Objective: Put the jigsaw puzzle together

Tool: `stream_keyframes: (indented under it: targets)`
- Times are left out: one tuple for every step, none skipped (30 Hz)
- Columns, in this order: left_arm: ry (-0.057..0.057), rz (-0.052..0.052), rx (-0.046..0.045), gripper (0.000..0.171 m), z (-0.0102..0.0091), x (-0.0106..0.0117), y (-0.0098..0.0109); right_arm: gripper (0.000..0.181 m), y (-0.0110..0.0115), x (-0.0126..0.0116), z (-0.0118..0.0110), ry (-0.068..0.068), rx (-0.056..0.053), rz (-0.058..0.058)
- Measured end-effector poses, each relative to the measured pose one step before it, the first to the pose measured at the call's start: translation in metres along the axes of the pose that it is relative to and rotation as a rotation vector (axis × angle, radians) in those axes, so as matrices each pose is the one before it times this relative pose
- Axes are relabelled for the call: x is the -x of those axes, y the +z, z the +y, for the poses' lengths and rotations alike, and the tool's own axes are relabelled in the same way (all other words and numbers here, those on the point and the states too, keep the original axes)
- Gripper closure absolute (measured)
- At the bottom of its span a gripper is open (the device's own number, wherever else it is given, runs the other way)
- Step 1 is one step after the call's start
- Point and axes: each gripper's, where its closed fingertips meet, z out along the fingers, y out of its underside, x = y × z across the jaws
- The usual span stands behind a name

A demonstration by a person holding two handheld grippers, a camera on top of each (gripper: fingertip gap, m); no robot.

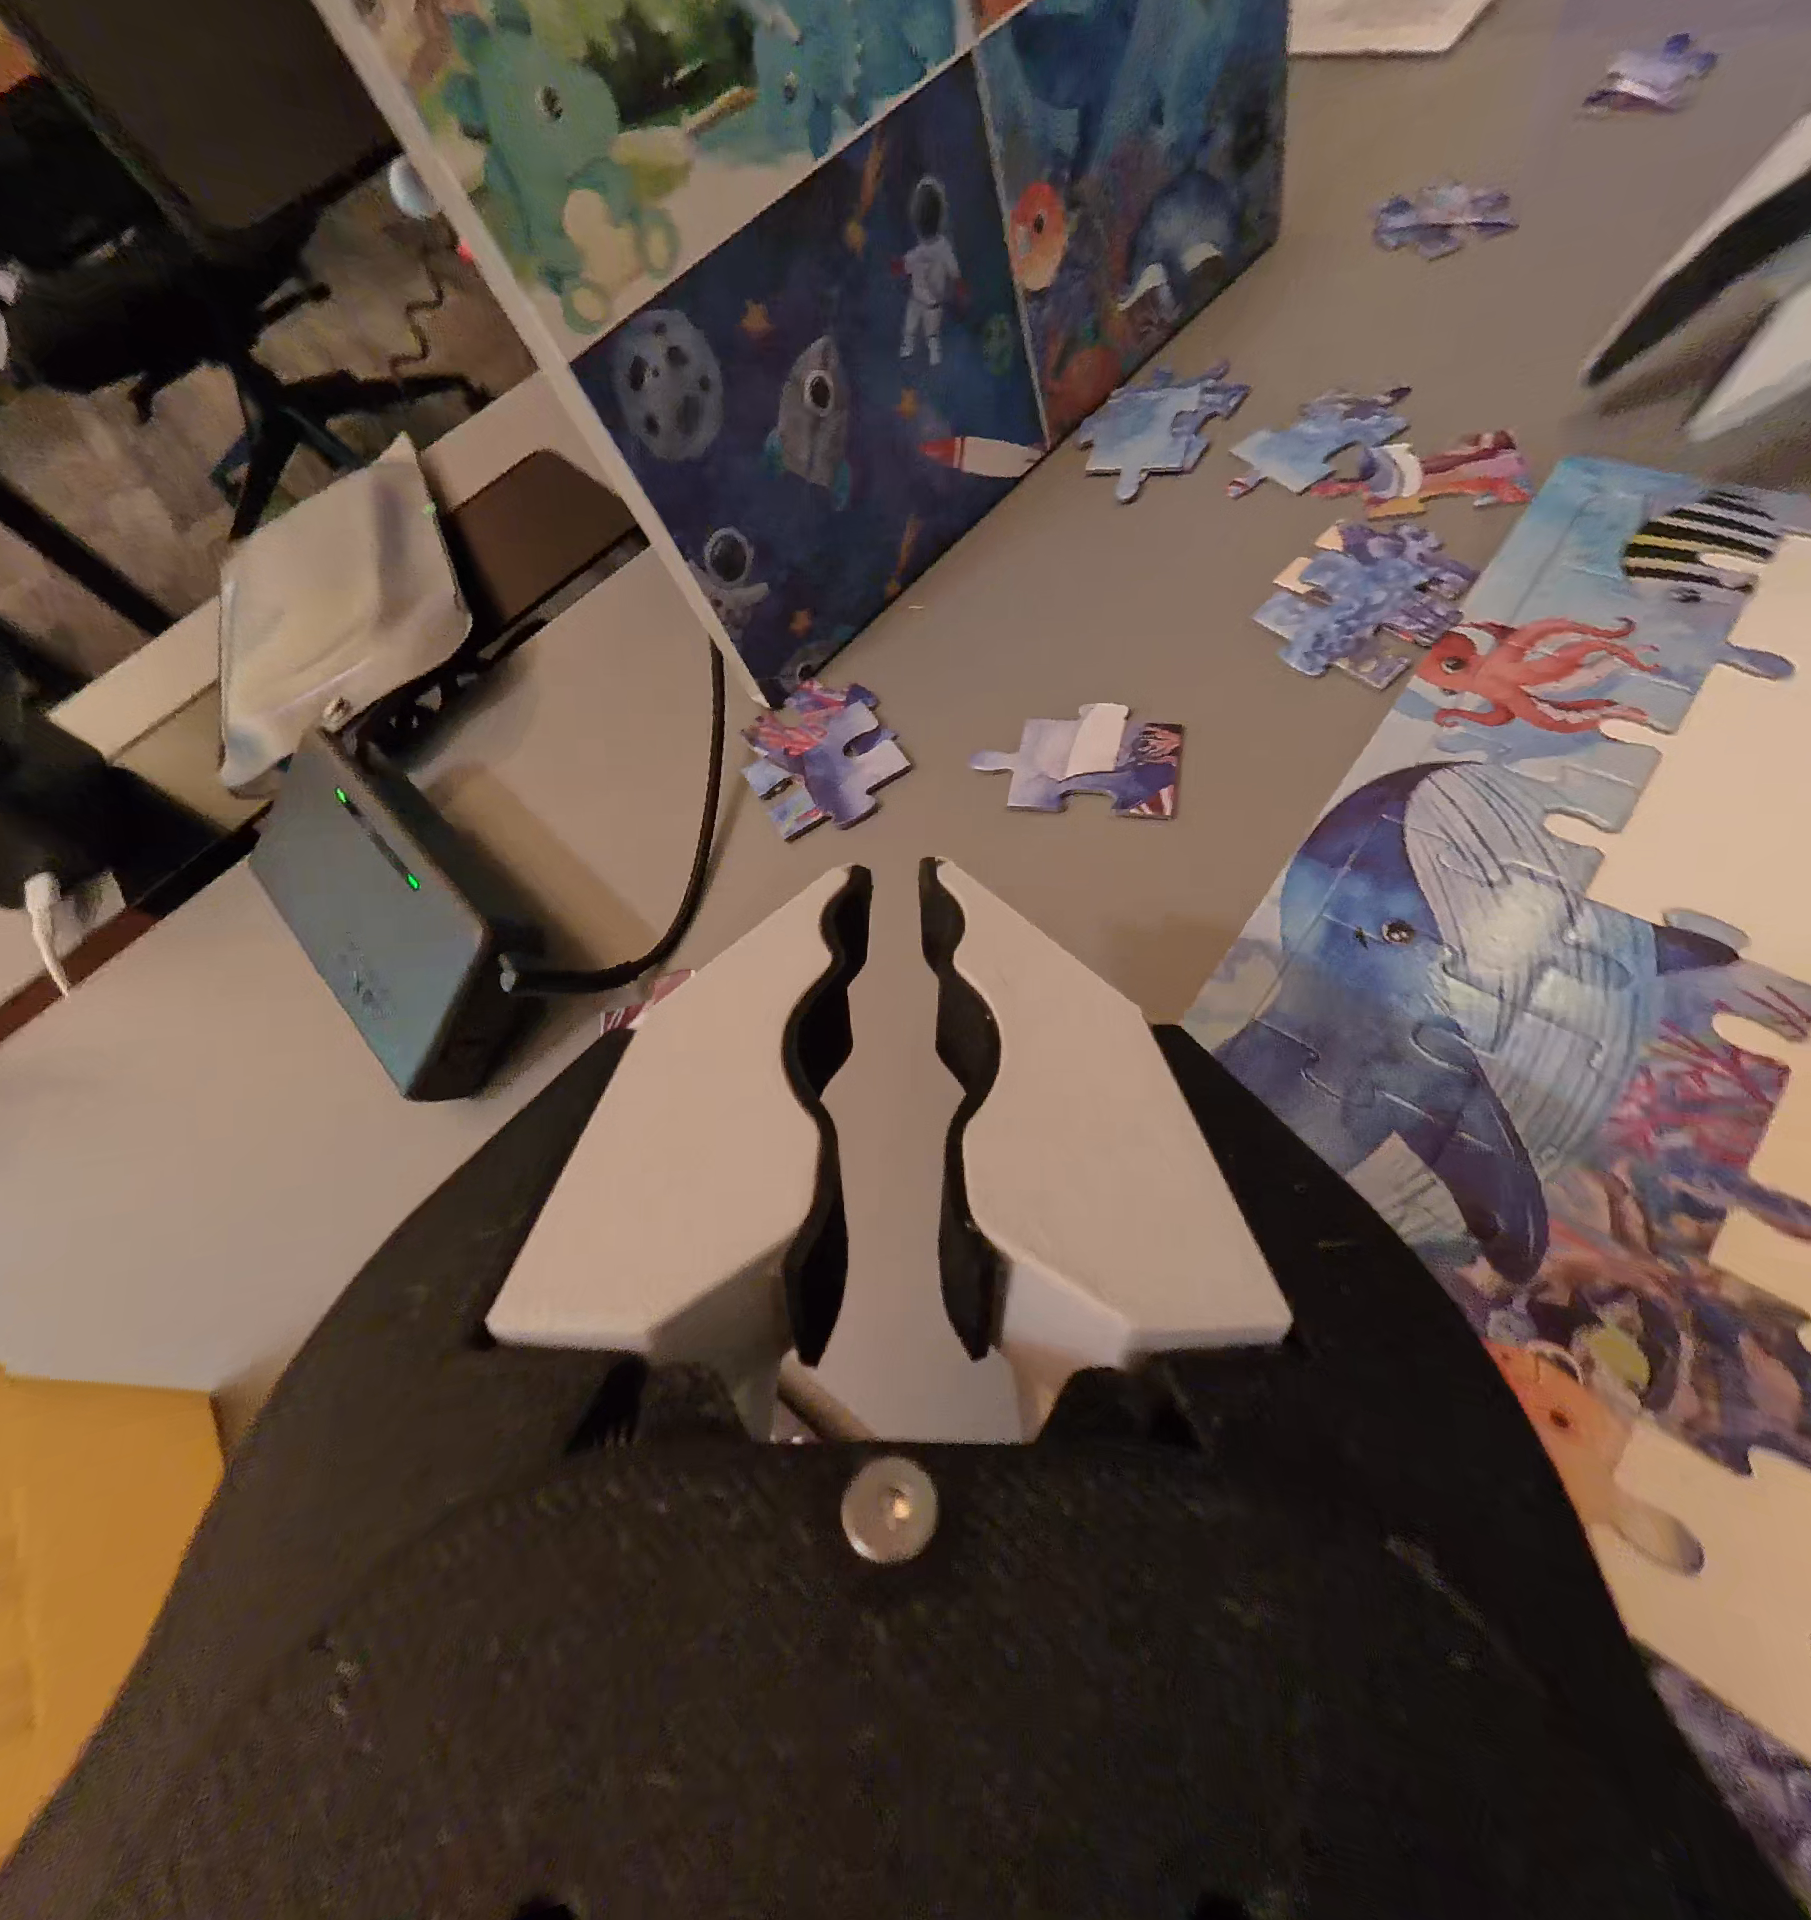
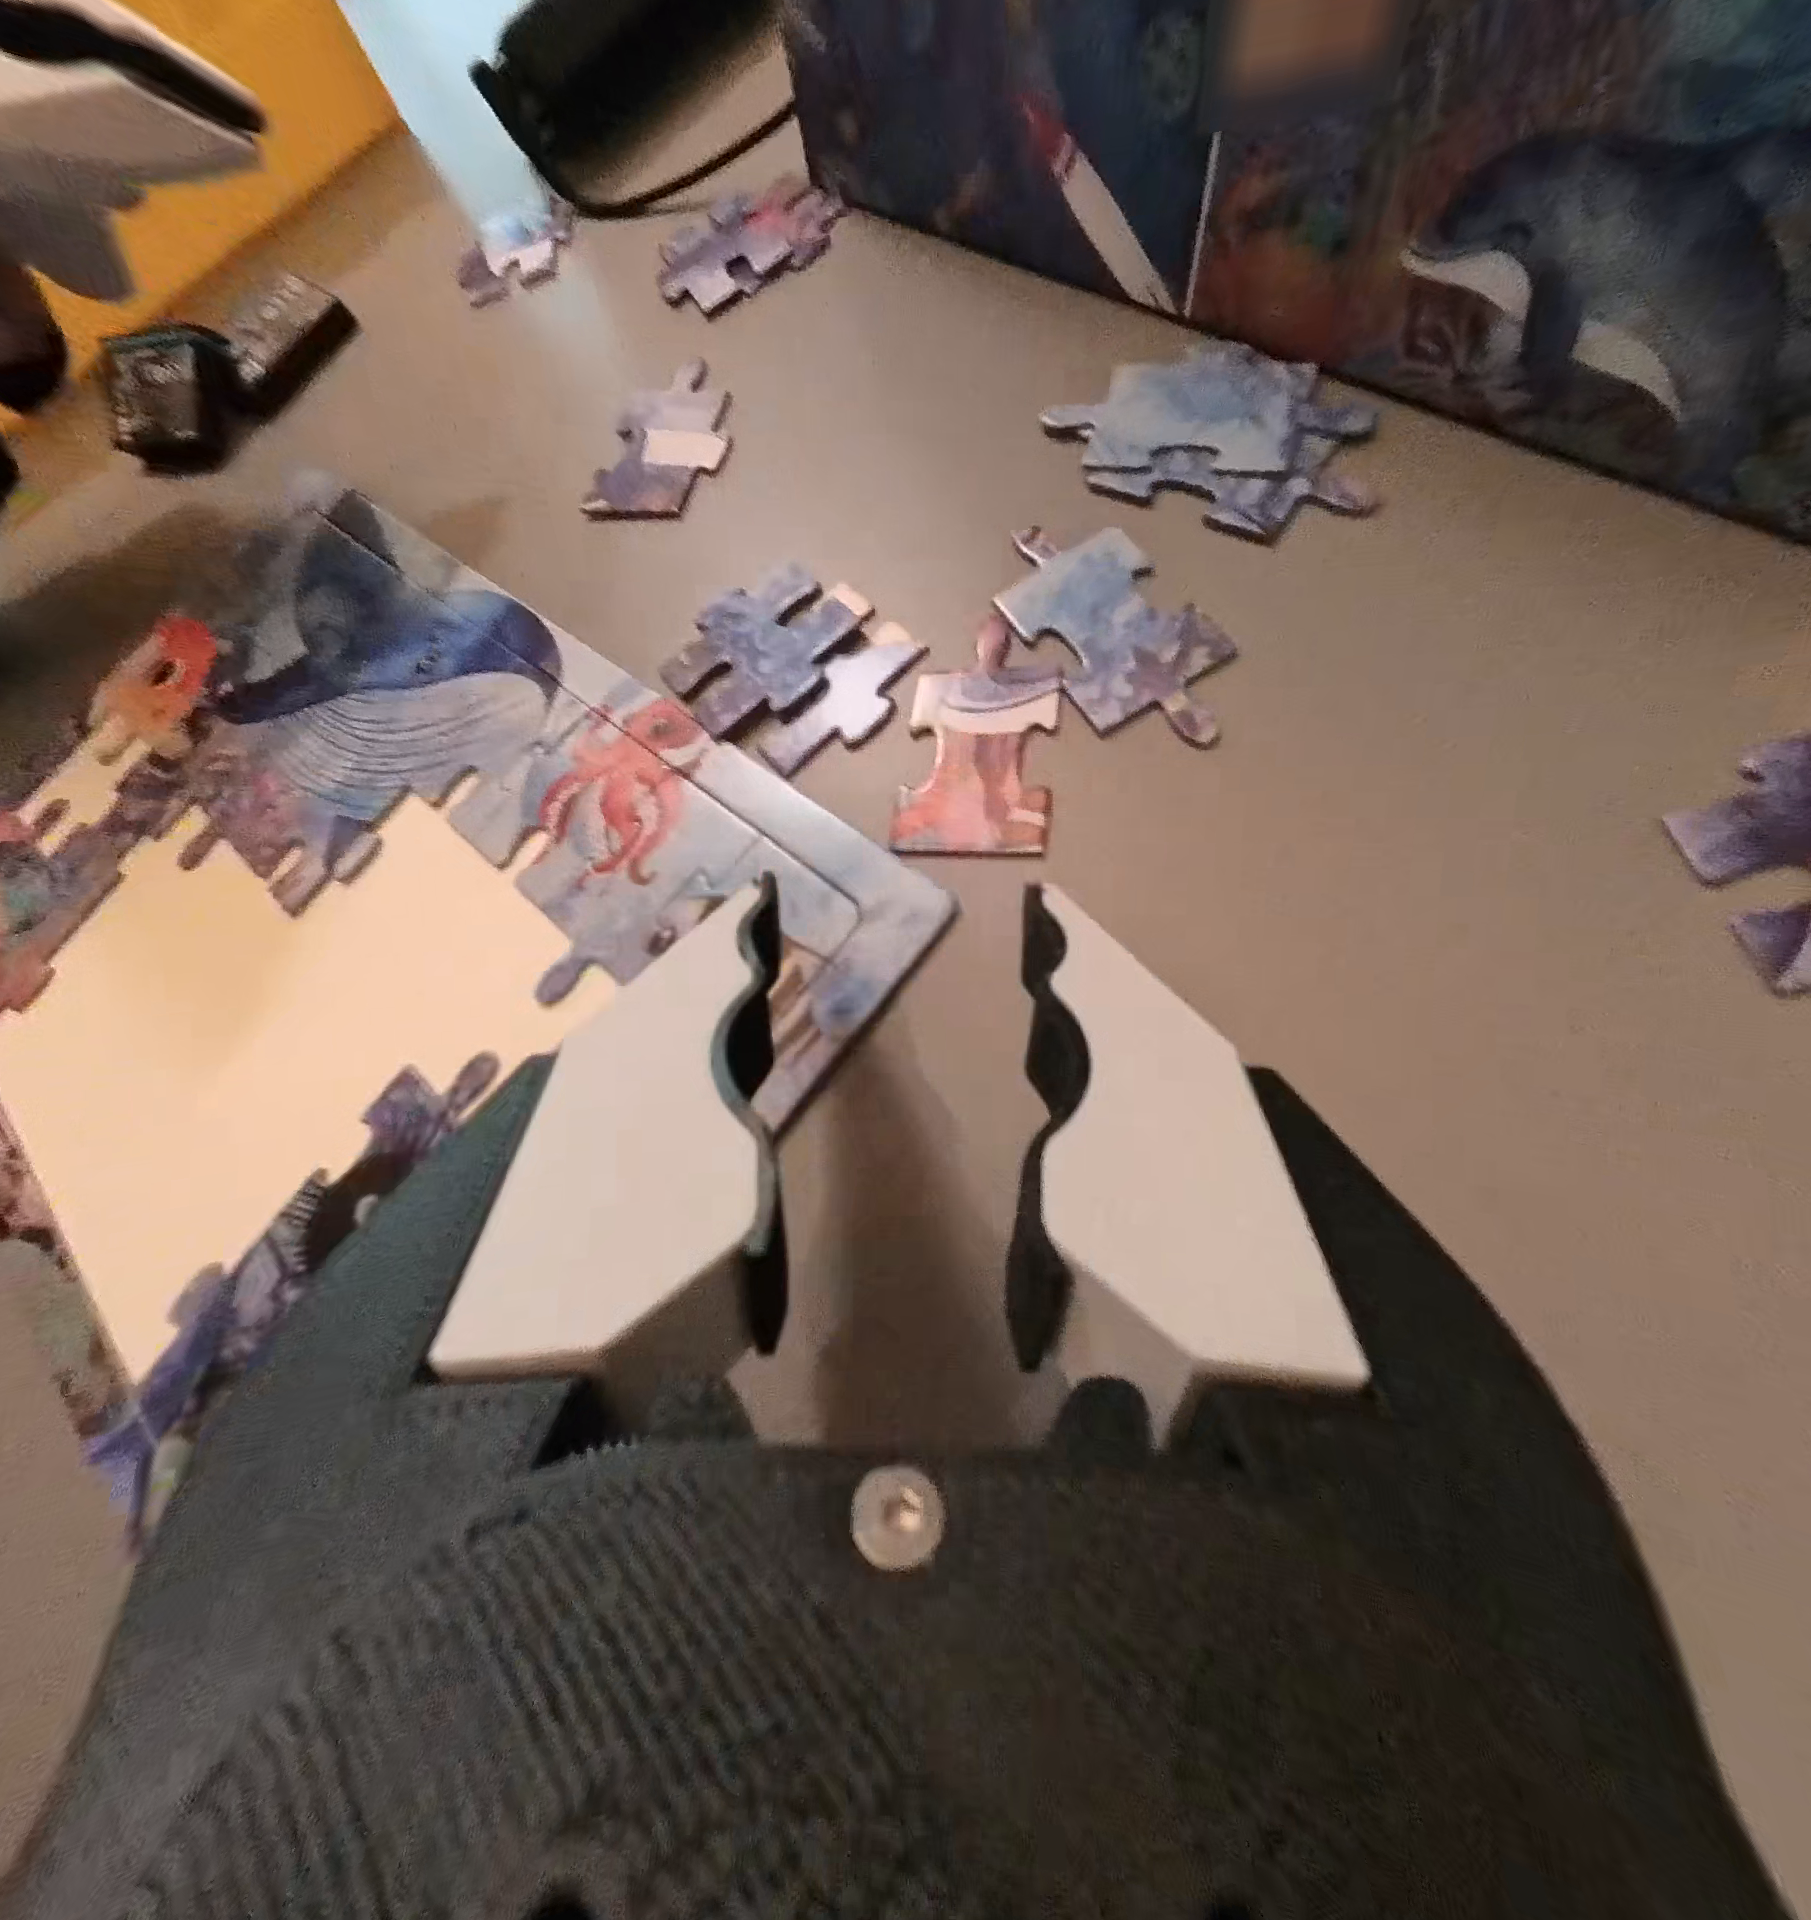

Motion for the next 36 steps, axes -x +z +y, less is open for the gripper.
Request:
stream_keyframes:
  targets:
    - [0.0265, 0.0048, -0.01248, 0.167, -0.00159, -0.00118, -0.00386, 0.134, 0.00213, -0.00460, 0.00472, 0.0003, 0.0181, 0.0114]
    - [0.0260, -0.0027, -0.00590, 0.170, -0.00118, -0.00064, -0.00345, 0.133, 0.00190, -0.00119, 0.00278, 0.0129, 0.0111, -0.0084]
    - [0.0209, -0.0018, -0.00483, 0.170, -0.00098, -0.00104, -0.00290, 0.132, 0.00057, 0.00075, 0.00039, 0.0146, 0.0036, -0.0174]
    - [0.0137, 0.0026, -0.01129, 0.171, -0.00070, -0.00151, -0.00196, 0.131, -0.00064, 0.00109, -0.00149, 0.0114, -0.0092, -0.0141]
    - [0.0041, 0.0048, -0.00337, 0.171, 0.00082, -0.00103, -0.00076, 0.130, -0.00124, 0.00047, -0.00162, 0.0062, -0.0135, -0.0066]
    - [-0.0014, 0.0121, 0.01397, 0.171, 0.00342, -0.00123, -0.00010, 0.127, -0.00124, -0.00001, -0.00142, 0.0025, -0.0112, -0.0022]
    - [0.0003, 0.0089, 0.01959, 0.171, 0.00442, -0.00056, -0.00022, 0.123, -0.00065, -0.00008, -0.00085, 0.0020, -0.0071, -0.0016]
    - [0.0040, -0.0036, 0.01442, 0.171, 0.00417, 0.00100, -0.00067, 0.121, -0.00043, -0.00001, -0.00047, 0.0022, -0.0037, -0.0021]
    - [0.0044, -0.0100, 0.00850, 0.171, 0.00351, 0.00157, -0.00145, 0.119, -0.00009, 0.00023, -0.00018, 0.0012, -0.0016, -0.0027]
    - [-0.0016, -0.0054, 0.00453, 0.171, 0.00320, 0.00047, -0.00191, 0.117, 0.00007, 0.00020, 0.00008, 0.0003, 0.0005, -0.0019]
    - [-0.0101, 0.0024, 0.00293, 0.171, 0.00330, -0.00081, -0.00228, 0.117, 0.00030, 0.00011, 0.00049, -0.0003, 0.0033, -0.0004]
    - [-0.0161, 0.0080, 0.00221, 0.171, 0.00358, -0.00220, -0.00237, 0.117, 0.00072, -0.00002, 0.00078, -0.0017, 0.0059, 0.0016]
    - [-0.0177, 0.0116, 0.00111, 0.171, 0.00408, -0.00353, -0.00233, 0.117, 0.00095, 0.00012, 0.00114, -0.0034, 0.0083, 0.0031]
    - [-0.0193, 0.0130, 0.00502, 0.171, 0.00513, -0.00444, -0.00158, 0.117, 0.00110, 0.00016, 0.00128, -0.0055, 0.0099, 0.0039]
    - [-0.0166, 0.0140, 0.01161, 0.171, 0.00608, -0.00561, -0.00104, 0.118, 0.00083, 0.00007, 0.00081, -0.0080, 0.0062, 0.0068]
    - [-0.0071, 0.0092, 0.01778, 0.171, 0.00658, -0.00588, -0.00082, 0.118, 0.00048, -0.00014, 0.00043, -0.0090, 0.0030, 0.0087]
    - [0.0019, -0.0112, 0.02023, 0.171, 0.00626, -0.00345, -0.00132, 0.119, 0.00035, 0.00032, 0.00044, -0.0083, 0.0029, 0.0047]
    - [0.0109, -0.0265, 0.01420, 0.171, 0.00485, -0.00154, -0.00203, 0.119, 0.00033, 0.00053, 0.00027, -0.0063, 0.0025, 0.0013]
    - [0.0113, -0.0279, 0.00636, 0.171, 0.00318, -0.00096, -0.00230, 0.120, 0.00016, 0.00059, 0.00029, -0.0038, 0.0019, -0.0011]
    - [0.0032, -0.0169, 0.00400, 0.171, 0.00260, -0.00179, -0.00211, 0.120, 0.00006, 0.00079, 0.00014, -0.0018, 0.0011, -0.0045]
    - [-0.0044, -0.0062, 0.00435, 0.171, 0.00238, -0.00232, -0.00168, 0.121, 0.00010, 0.00130, 0.00020, -0.0008, 0.0012, -0.0089]
    - [-0.0095, -0.0016, 0.00603, 0.171, 0.00254, -0.00205, -0.00131, 0.121, 0.00014, 0.00171, 0.00033, -0.0003, 0.0020, -0.0122]
    - [-0.0101, 0.0000, 0.00914, 0.171, 0.00273, -0.00156, -0.00105, 0.122, 0.00002, 0.00170, 0.00032, 0.0011, 0.0012, -0.0120]
    - [-0.0071, 0.0011, 0.01201, 0.171, 0.00300, -0.00133, -0.00066, 0.122, -0.00009, 0.00221, 0.00047, 0.0039, 0.0010, -0.0150]
    - [-0.0012, -0.0091, 0.02368, 0.171, 0.00427, 0.00047, -0.00007, 0.124, -0.00007, 0.00326, 0.00084, 0.0077, 0.0020, -0.0219]
    - [0.0110, -0.0240, 0.03503, 0.171, 0.00555, 0.00242, 0.00057, 0.124, -0.00029, 0.00347, 0.00075, 0.0141, 0.0004, -0.0260]
    - [0.0180, -0.0247, 0.03415, 0.171, 0.00506, 0.00199, 0.00140, 0.124, -0.00053, 0.00311, 0.00046, 0.0216, -0.0033, -0.0250]
    - [0.0165, -0.0159, 0.03336, 0.171, 0.00451, 0.00041, 0.00196, 0.126, -0.00076, 0.00323, 0.00073, 0.0255, -0.0034, -0.0284]
    - [0.0162, -0.0041, 0.03343, 0.171, 0.00397, -0.00151, 0.00249, 0.126, -0.00093, 0.00308, 0.00053, 0.0235, -0.0045, -0.0281]
    - [0.0176, -0.0005, 0.02699, 0.171, 0.00276, -0.00252, 0.00261, 0.127, -0.00120, 0.00165, 0.00043, 0.0189, -0.0054, -0.0173]
    - [0.0162, -0.0060, 0.01555, 0.171, 0.00101, -0.00206, 0.00203, 0.128, -0.00116, 0.00093, 0.00060, 0.0138, -0.0035, -0.0109]
    - [0.0140, -0.0014, -0.00279, 0.171, -0.00219, -0.00263, 0.00024, 0.129, -0.00111, 0.00066, 0.00095, 0.0082, -0.0012, -0.0067]
    - [0.0037, 0.0048, -0.00752, 0.171, -0.00288, -0.00302, 0.00045, 0.128, -0.00119, -0.00002, 0.00079, 0.0029, -0.0014, 0.0021]
    - [0.0077, -0.0049, -0.00175, 0.171, -0.00152, -0.00138, 0.00099, 0.128, -0.00176, -0.00106, 0.00074, -0.0020, -0.0035, 0.0114]
    - [0.0064, -0.0029, -0.00780, 0.171, -0.00222, -0.00138, 0.00118, 0.129, -0.00228, -0.00141, 0.00129, -0.0036, -0.0017, 0.0134]
    - [0.0022, 0.0008, -0.00837, 0.171, -0.00250, -0.00132, 0.00156, 0.130, -0.00267, -0.00153, 0.00173, -0.0011, -0.0007, 0.0115]
